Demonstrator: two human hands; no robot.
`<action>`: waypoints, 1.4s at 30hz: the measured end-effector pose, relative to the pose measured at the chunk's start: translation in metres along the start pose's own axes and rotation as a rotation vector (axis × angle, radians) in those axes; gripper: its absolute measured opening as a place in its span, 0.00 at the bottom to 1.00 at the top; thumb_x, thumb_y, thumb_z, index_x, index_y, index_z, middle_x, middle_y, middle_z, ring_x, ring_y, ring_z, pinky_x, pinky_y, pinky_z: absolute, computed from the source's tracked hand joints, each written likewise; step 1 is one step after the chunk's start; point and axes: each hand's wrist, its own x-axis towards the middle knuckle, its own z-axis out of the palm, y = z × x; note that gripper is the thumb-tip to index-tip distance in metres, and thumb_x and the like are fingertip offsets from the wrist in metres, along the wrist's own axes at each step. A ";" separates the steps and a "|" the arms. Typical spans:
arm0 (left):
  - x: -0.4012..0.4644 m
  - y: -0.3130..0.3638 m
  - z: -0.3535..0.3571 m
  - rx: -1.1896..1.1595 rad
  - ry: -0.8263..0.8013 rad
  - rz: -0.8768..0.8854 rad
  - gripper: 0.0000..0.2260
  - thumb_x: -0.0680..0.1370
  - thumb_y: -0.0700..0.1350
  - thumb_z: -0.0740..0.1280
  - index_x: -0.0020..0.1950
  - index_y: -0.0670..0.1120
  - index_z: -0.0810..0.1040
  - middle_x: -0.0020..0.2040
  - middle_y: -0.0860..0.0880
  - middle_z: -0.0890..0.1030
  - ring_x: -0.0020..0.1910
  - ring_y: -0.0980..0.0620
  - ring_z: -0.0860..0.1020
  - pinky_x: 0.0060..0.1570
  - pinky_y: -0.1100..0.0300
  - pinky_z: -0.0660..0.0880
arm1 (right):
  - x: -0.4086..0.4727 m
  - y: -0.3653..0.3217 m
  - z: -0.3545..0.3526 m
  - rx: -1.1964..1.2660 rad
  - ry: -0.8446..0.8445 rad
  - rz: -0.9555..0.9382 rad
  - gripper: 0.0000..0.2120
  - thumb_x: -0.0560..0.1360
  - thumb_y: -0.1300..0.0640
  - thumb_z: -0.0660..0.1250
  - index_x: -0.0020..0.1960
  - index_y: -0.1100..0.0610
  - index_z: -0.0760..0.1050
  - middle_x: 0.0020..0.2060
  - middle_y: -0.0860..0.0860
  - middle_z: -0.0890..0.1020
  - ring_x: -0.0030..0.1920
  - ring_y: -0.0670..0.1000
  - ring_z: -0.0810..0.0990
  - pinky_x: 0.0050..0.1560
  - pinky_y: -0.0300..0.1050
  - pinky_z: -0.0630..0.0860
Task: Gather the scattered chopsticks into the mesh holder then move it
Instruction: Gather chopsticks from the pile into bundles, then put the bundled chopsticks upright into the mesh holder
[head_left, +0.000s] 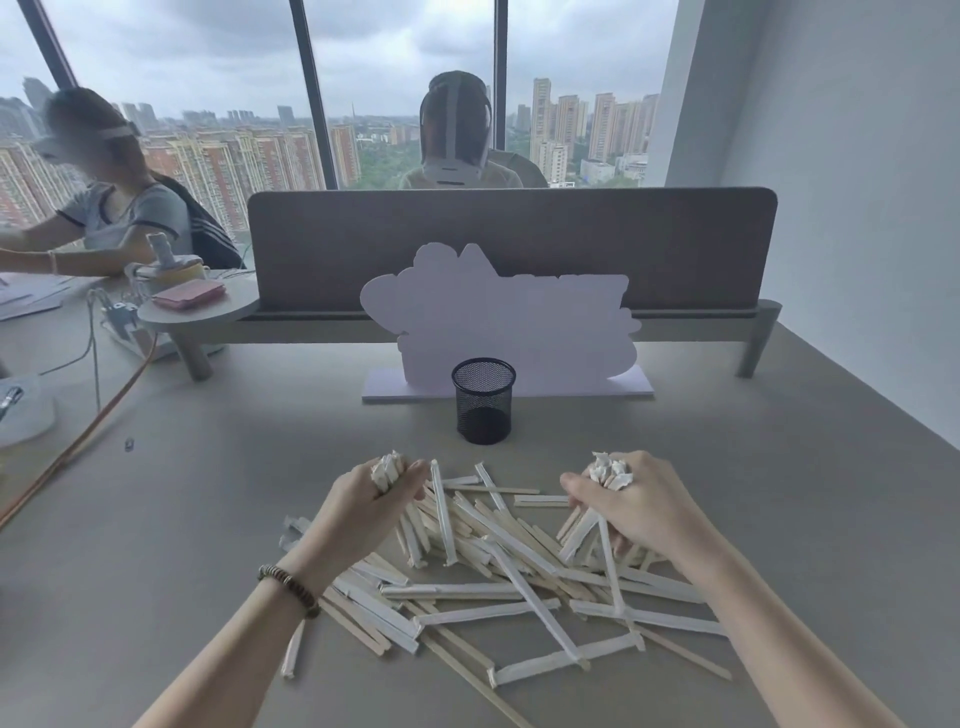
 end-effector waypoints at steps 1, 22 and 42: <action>0.000 0.000 -0.002 -0.030 -0.018 -0.022 0.17 0.80 0.56 0.64 0.38 0.46 0.80 0.25 0.52 0.72 0.23 0.55 0.68 0.28 0.62 0.68 | 0.000 -0.001 -0.004 0.031 0.017 -0.011 0.19 0.75 0.46 0.71 0.37 0.62 0.83 0.29 0.63 0.81 0.23 0.54 0.82 0.26 0.50 0.82; 0.046 0.003 -0.035 -0.588 0.256 -0.044 0.14 0.79 0.43 0.69 0.41 0.32 0.78 0.29 0.41 0.74 0.28 0.47 0.72 0.32 0.59 0.71 | 0.111 -0.048 -0.032 0.650 0.310 0.011 0.08 0.74 0.60 0.72 0.37 0.61 0.81 0.29 0.56 0.80 0.24 0.48 0.78 0.30 0.45 0.81; 0.103 -0.009 -0.030 -0.693 0.417 -0.086 0.13 0.75 0.41 0.72 0.39 0.32 0.75 0.31 0.43 0.71 0.25 0.47 0.71 0.27 0.60 0.71 | 0.219 -0.033 0.033 0.597 0.214 0.116 0.08 0.73 0.60 0.71 0.37 0.62 0.78 0.23 0.56 0.80 0.22 0.53 0.80 0.37 0.52 0.84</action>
